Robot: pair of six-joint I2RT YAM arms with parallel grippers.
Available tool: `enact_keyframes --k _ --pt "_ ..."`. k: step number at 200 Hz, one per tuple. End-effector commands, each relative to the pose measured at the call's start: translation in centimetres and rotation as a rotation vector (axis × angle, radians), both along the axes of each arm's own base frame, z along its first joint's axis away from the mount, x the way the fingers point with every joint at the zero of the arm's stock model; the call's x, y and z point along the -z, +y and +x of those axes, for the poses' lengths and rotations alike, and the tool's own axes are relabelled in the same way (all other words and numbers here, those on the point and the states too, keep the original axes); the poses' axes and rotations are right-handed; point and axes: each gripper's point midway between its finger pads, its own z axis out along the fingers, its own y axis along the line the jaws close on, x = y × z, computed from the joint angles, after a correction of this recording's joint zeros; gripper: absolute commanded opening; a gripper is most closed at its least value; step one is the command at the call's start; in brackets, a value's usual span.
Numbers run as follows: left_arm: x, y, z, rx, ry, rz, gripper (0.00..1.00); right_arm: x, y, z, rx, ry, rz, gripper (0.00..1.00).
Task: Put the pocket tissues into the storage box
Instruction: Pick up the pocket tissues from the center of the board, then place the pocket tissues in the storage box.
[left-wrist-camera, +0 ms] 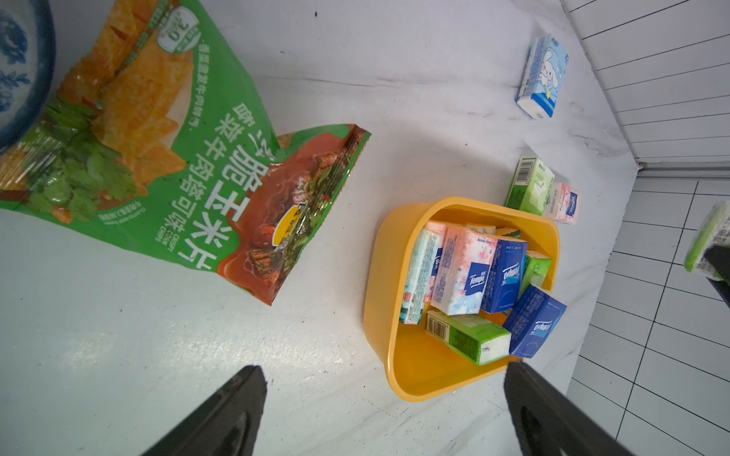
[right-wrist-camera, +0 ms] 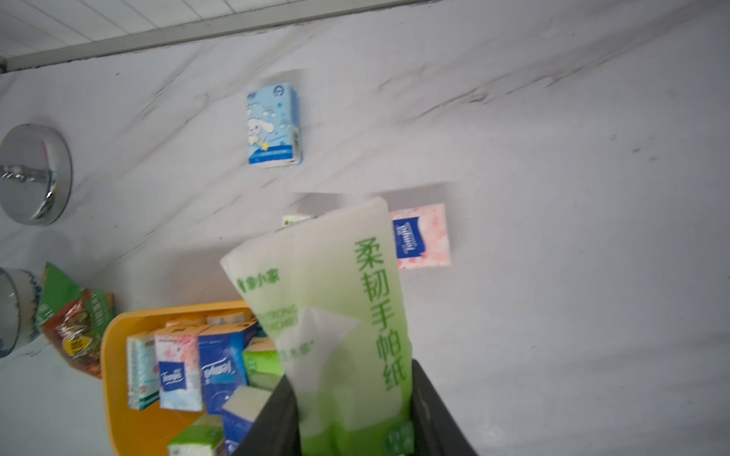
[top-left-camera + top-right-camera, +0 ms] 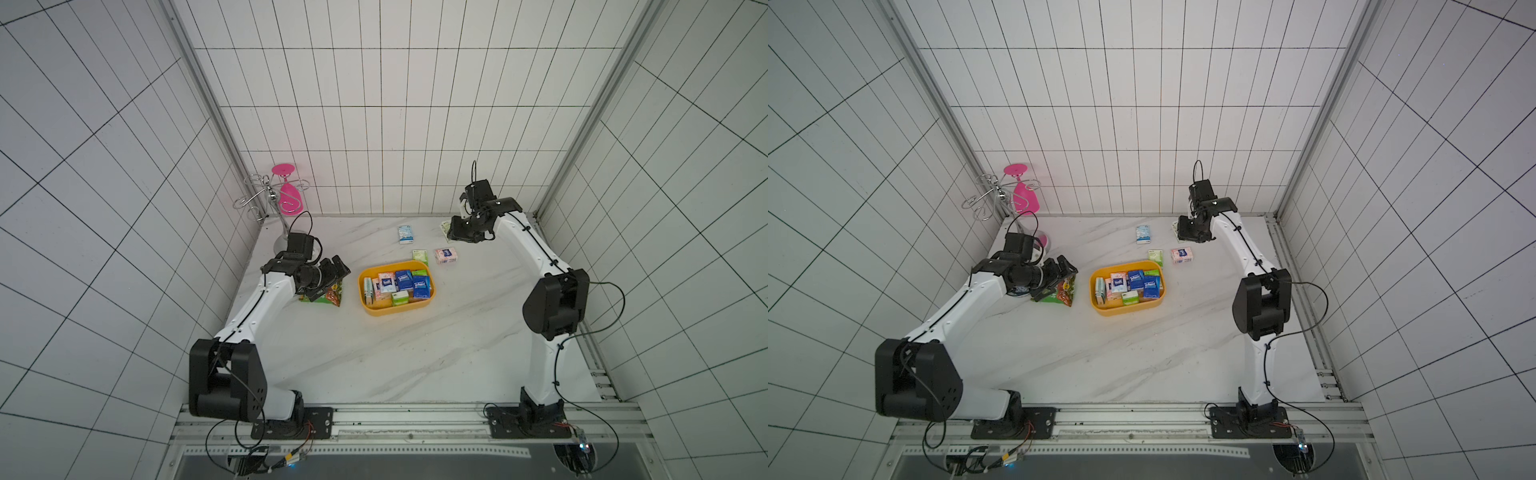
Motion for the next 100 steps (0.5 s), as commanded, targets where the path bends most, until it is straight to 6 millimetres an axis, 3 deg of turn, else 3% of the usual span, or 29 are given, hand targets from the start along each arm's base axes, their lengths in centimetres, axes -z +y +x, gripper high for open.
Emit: enact_keyframes --k 1,23,66,100 --pt "-1.1 -0.2 0.2 0.009 -0.069 -0.021 0.97 0.2 4.5 -4.0 -0.029 0.044 0.088 0.39" --pt "-1.3 -0.3 -0.1 0.012 -0.088 -0.028 0.98 0.4 8.1 -7.3 -0.076 0.041 0.127 0.38" --pt "-1.3 0.5 -0.6 0.011 -0.105 0.006 0.97 0.5 15.3 -11.7 -0.239 0.011 0.153 0.38" --pt "-1.4 1.3 -0.4 -0.008 -0.108 0.011 0.97 3.5 17.2 -13.8 -0.256 0.077 0.127 0.38"
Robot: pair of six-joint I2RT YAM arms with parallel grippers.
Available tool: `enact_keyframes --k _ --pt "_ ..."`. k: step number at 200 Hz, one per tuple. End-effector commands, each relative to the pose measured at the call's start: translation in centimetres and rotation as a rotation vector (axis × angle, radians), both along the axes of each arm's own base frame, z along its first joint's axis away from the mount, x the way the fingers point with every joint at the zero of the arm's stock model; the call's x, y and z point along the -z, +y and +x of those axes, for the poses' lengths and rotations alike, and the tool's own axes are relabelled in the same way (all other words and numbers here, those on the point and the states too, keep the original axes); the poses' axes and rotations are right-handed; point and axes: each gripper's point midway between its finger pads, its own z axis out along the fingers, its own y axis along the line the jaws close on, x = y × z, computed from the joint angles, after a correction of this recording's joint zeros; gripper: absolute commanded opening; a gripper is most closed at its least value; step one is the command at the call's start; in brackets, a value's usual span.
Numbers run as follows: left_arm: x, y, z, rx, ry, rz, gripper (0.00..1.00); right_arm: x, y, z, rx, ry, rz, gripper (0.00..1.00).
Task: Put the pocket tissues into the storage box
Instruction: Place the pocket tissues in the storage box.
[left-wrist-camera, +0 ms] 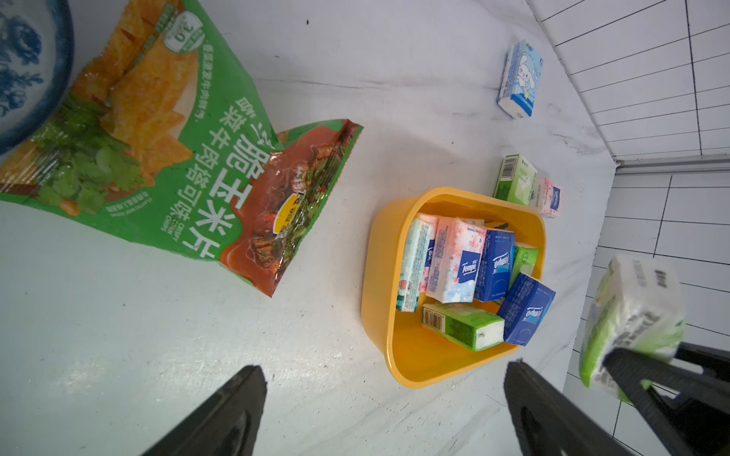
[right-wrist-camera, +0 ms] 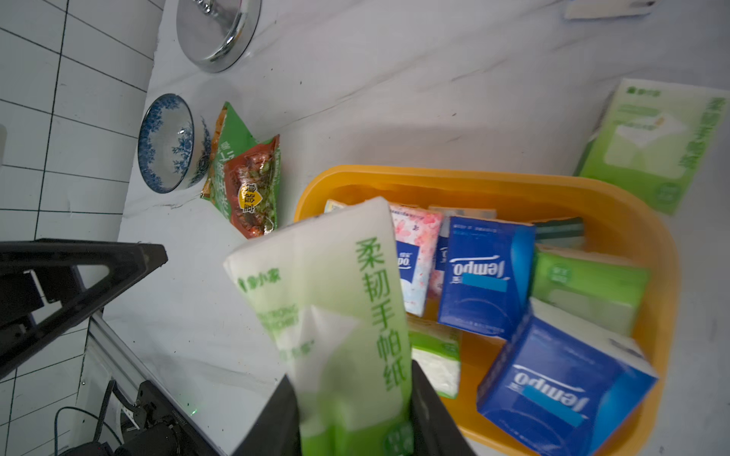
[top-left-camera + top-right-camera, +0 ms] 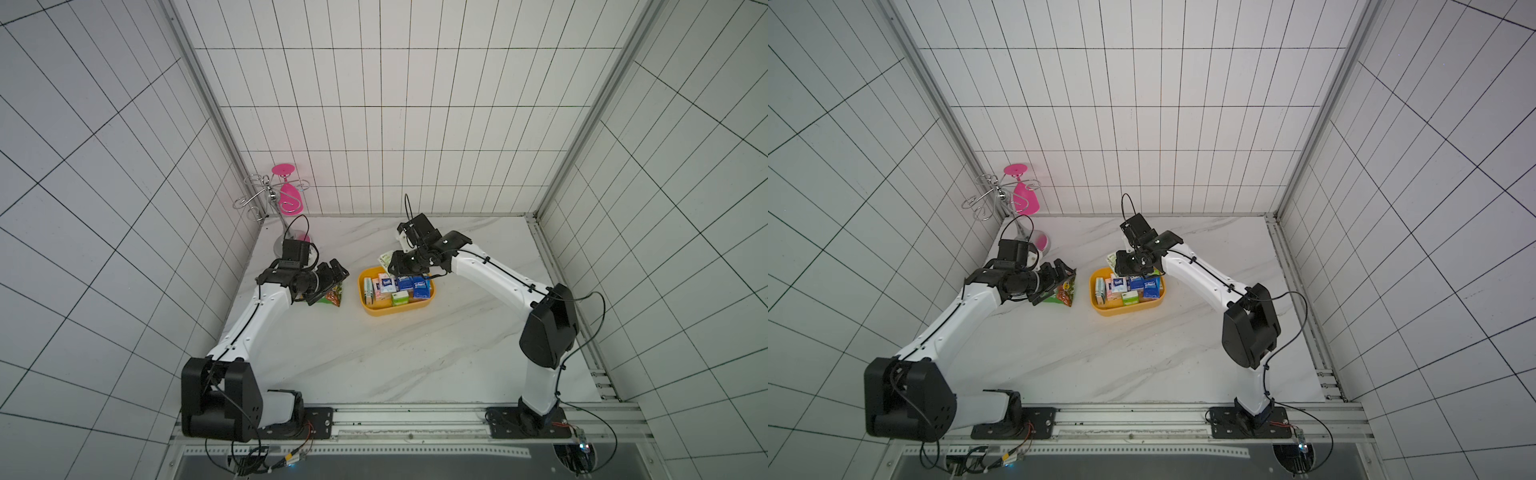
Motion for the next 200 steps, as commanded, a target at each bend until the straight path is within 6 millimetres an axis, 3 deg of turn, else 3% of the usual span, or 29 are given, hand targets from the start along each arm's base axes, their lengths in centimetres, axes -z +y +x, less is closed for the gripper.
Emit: enact_keyframes --k 1,69,118,167,200 --pt "-0.7 0.7 0.5 -0.004 -0.047 0.019 0.97 2.5 1.0 -0.4 0.019 0.046 -0.011 0.38" --pt "-0.8 1.0 0.1 0.002 -0.055 0.022 0.97 5.8 2.2 -1.4 0.008 0.176 -0.077 0.39" --pt "-0.6 1.1 -0.7 0.003 -0.056 0.02 0.97 6.8 2.8 -1.6 0.004 0.231 -0.089 0.41" --pt "-0.4 1.2 -0.8 0.002 -0.05 0.016 0.98 5.7 2.7 -1.7 -0.004 0.217 -0.081 0.67" --pt "-0.4 1.1 -0.4 0.003 -0.051 0.012 0.97 4.7 2.3 -1.8 -0.011 0.193 -0.081 0.7"
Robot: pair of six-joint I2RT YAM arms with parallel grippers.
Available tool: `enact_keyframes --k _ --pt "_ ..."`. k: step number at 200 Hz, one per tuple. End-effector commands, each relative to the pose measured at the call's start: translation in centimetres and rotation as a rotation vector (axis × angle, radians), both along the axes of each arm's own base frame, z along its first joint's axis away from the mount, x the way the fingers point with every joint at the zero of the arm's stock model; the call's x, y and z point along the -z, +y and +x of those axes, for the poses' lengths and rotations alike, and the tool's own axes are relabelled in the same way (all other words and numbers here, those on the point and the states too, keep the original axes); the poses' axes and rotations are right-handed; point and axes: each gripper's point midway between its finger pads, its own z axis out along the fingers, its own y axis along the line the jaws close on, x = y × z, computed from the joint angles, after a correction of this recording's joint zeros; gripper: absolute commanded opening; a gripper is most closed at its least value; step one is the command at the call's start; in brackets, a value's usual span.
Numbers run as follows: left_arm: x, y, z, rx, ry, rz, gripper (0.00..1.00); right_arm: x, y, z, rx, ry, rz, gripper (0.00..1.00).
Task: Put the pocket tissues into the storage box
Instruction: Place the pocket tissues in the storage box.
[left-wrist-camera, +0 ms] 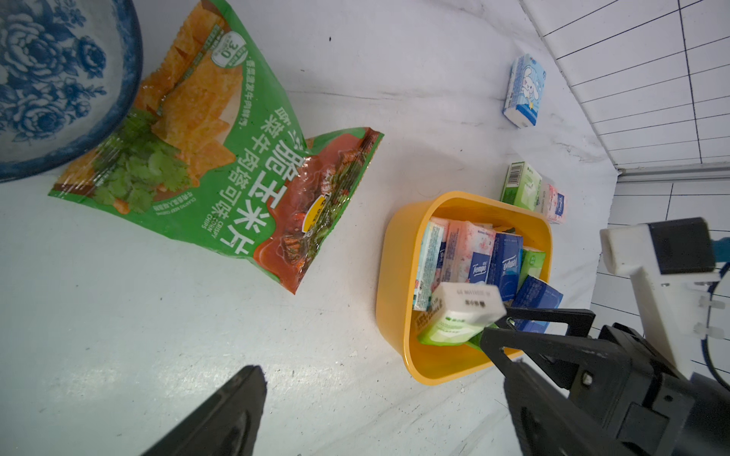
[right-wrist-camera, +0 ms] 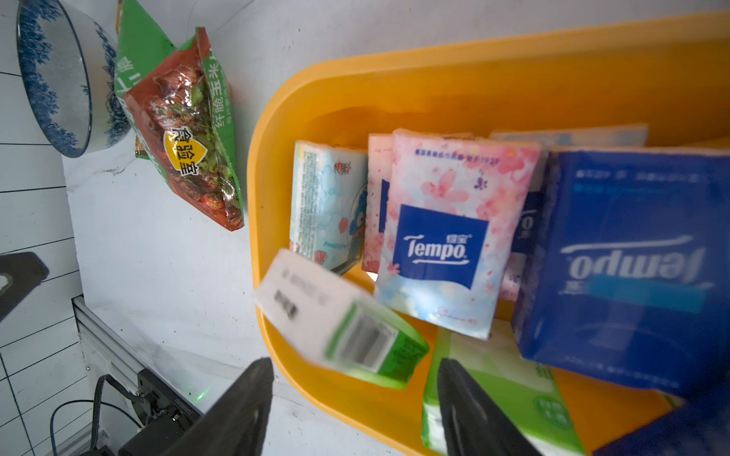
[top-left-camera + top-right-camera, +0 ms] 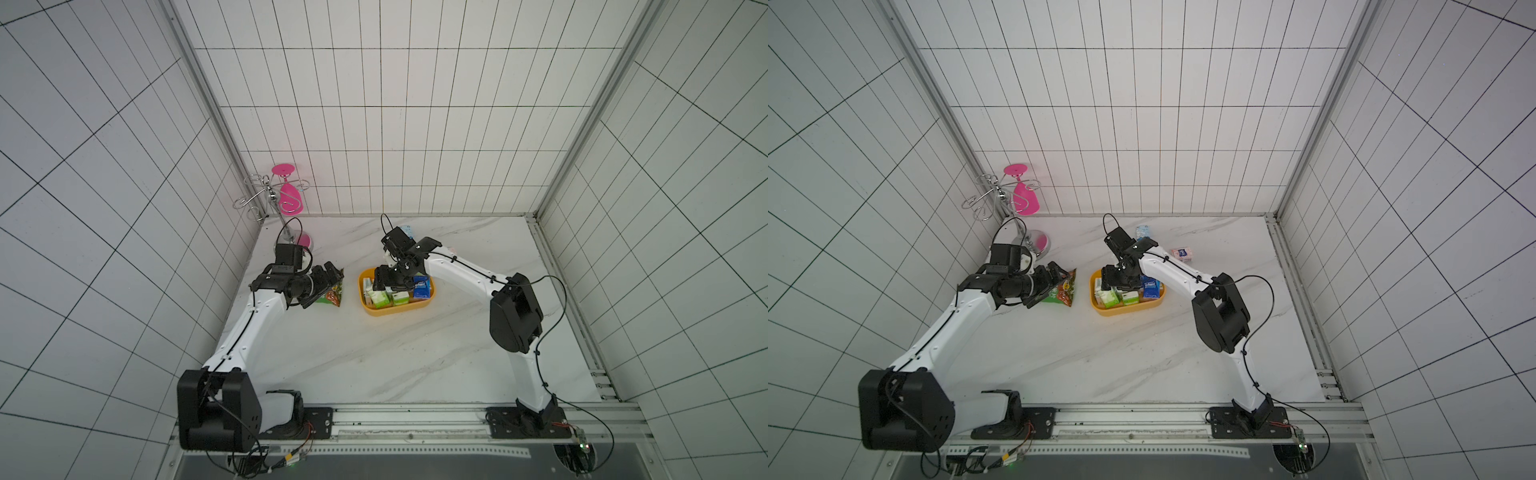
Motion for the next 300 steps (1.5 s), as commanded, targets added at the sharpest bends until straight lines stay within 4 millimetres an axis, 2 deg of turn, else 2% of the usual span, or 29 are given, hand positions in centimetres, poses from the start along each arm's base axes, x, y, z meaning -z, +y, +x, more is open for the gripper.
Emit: enact_keyframes --k 1,17,48,87,110,147,180,212,239,262,284,300 --pt "-0.4 0.0 0.4 0.015 -0.031 0.0 0.97 -2.5 -0.2 -0.1 -0.01 -0.033 0.016 0.7" --pt "-0.5 0.0 0.6 0.015 -0.031 -0.001 0.97 -2.6 -0.4 -0.1 -0.015 -0.044 0.012 0.66" --pt "-0.4 0.0 0.4 0.021 -0.031 0.002 0.97 -3.3 -1.1 0.1 -0.024 -0.077 -0.001 0.65" --pt "-0.4 -0.4 0.3 0.044 -0.012 -0.023 0.98 -4.9 -3.5 2.2 0.023 -0.119 0.004 0.66" --pt "-0.5 -0.8 0.5 0.059 -0.003 -0.032 0.97 -5.6 -6.5 4.9 0.095 -0.126 -0.001 0.68" --pt "-1.4 -1.4 2.0 0.078 -0.005 -0.02 0.97 -5.8 -12.5 9.9 0.149 -0.162 -0.026 0.73" --pt "-2.3 -2.6 3.5 0.112 0.003 0.002 0.98 -4.6 -18.5 13.6 0.188 -0.152 -0.115 0.77" --pt "-2.9 -3.8 5.0 0.114 0.016 -0.004 0.97 -3.1 -22.6 17.3 0.264 -0.119 -0.1 0.77" --pt "-3.3 -4.7 6.1 0.121 0.011 -0.011 0.97 -1.6 -24.0 20.0 0.255 -0.142 -0.141 0.84" --pt "-2.8 -4.6 6.7 0.104 0.024 -0.004 0.98 -0.7 -24.7 21.8 0.36 -0.109 -0.149 0.84" --pt "-2.6 -4.6 7.3 0.076 0.027 -0.018 0.97 0.2 -24.6 22.2 0.475 -0.047 -0.117 0.83" --pt "-2.7 -4.6 7.8 0.064 0.017 -0.021 0.97 0.8 -24.8 21.6 0.603 0.027 -0.112 0.84"
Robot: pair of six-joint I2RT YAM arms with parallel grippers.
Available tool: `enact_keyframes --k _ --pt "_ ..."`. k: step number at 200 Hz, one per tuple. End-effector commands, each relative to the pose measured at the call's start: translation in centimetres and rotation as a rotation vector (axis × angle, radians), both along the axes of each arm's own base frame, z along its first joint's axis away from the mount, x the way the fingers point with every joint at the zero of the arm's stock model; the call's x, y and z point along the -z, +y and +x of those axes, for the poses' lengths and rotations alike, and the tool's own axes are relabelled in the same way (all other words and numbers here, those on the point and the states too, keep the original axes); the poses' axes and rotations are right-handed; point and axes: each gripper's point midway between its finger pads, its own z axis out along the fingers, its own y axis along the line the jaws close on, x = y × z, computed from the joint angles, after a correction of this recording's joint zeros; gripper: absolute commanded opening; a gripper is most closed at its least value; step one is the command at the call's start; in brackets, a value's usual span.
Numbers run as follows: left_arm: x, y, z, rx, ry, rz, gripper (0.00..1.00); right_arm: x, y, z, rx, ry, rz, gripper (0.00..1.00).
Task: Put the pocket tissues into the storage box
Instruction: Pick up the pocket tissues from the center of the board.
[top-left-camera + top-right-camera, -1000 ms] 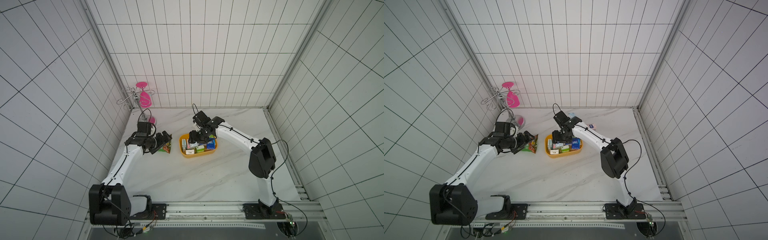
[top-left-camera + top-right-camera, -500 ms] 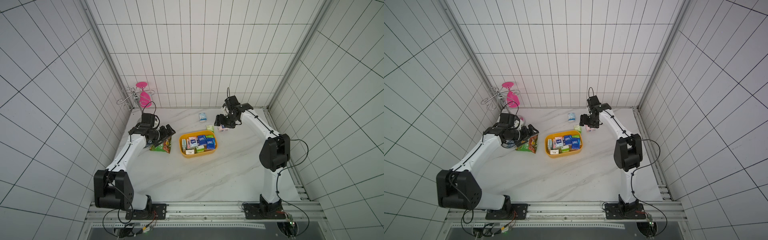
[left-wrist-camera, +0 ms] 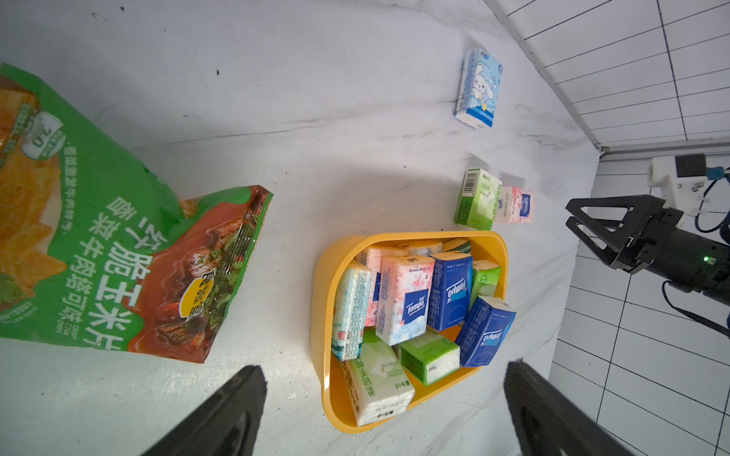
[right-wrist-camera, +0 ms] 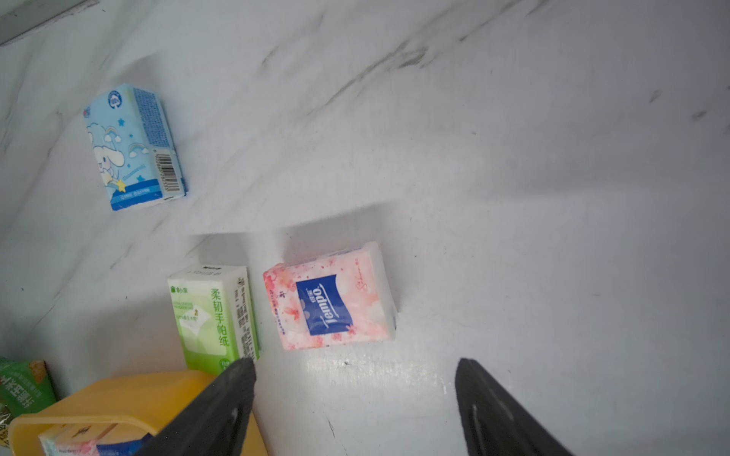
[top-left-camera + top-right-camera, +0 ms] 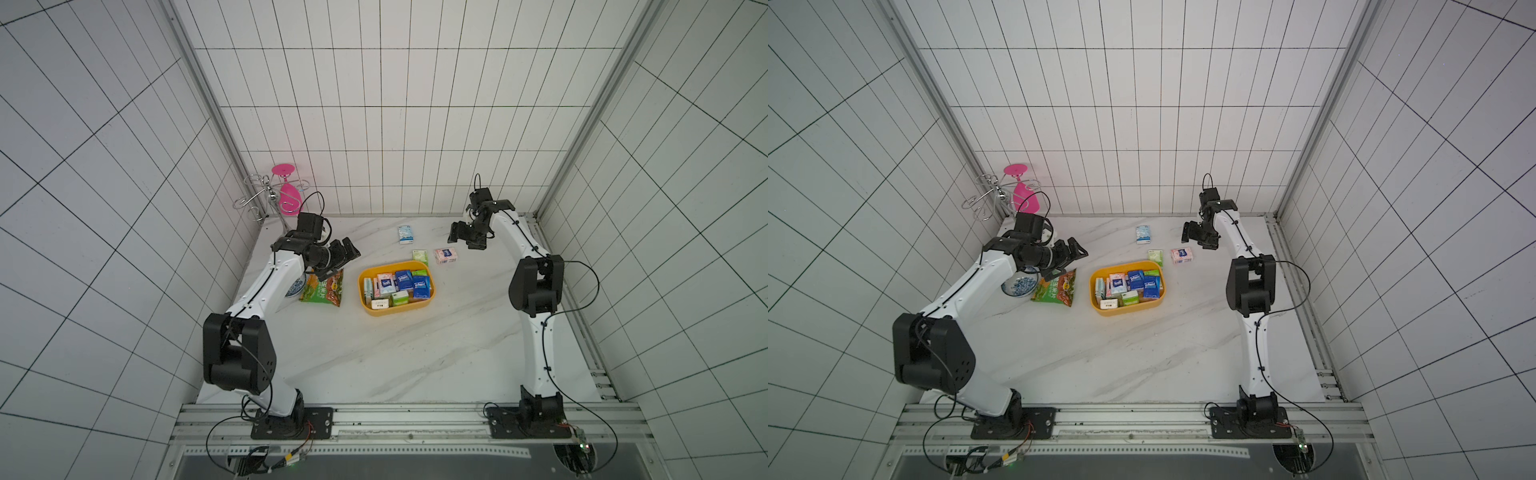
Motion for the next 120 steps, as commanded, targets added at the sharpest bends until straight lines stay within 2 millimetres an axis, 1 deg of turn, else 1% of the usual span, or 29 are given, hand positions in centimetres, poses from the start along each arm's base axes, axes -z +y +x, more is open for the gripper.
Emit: enact_keyframes --k 1,14,29,37,48,60,63,69,77,88,98,101,109,120 --pt "-0.8 0.0 1.3 -0.032 -0.034 -0.001 0.97 -0.7 -0.4 -0.5 0.203 0.073 0.04 0.84" --pt "-0.8 0.2 1.6 -0.04 -0.036 0.008 0.98 -0.1 -0.4 -1.4 0.331 0.124 0.084 0.84" --pt "-0.6 0.3 1.7 -0.05 -0.038 0.014 0.97 0.5 0.2 -2.1 0.473 0.154 0.17 0.85" --pt "-0.5 0.4 1.7 -0.058 -0.038 0.011 0.97 0.6 0.5 -2.2 0.545 0.152 0.215 0.85" --pt "-0.3 0.4 1.7 -0.068 -0.042 0.003 0.97 1.5 0.6 -2.9 0.655 0.201 0.256 0.86" --pt "-0.2 0.4 1.4 -0.081 -0.044 -0.006 0.97 3.1 1.0 -3.7 0.77 0.299 0.312 0.86" --pt "-0.2 0.5 1.4 -0.083 -0.048 -0.007 0.97 3.2 1.3 -3.4 0.786 0.302 0.34 0.86" --pt "-0.1 0.5 1.2 -0.086 -0.05 -0.008 0.97 3.8 1.7 -3.2 0.818 0.33 0.367 0.86" --pt "-0.1 0.6 1.0 -0.091 -0.055 -0.007 0.97 4.1 2.3 -2.6 0.827 0.343 0.398 0.85" --pt "-0.2 0.9 0.6 -0.096 -0.064 -0.005 0.97 3.8 2.6 -2.0 0.822 0.345 0.393 0.85" --pt "-0.1 1.2 0.1 -0.103 -0.067 0.004 0.97 2.9 2.7 -1.1 0.81 0.306 0.384 0.85" --pt "-0.1 1.3 0.0 -0.105 -0.067 0.006 0.97 2.8 2.5 -1.4 0.815 0.31 0.366 0.85" --pt "0.0 1.6 -0.3 -0.112 -0.067 0.009 0.97 2.4 2.4 -1.1 0.826 0.294 0.357 0.85" --pt "0.1 2.2 -0.7 -0.126 -0.069 0.01 0.97 2.5 2.2 -1.0 0.869 0.306 0.368 0.85"
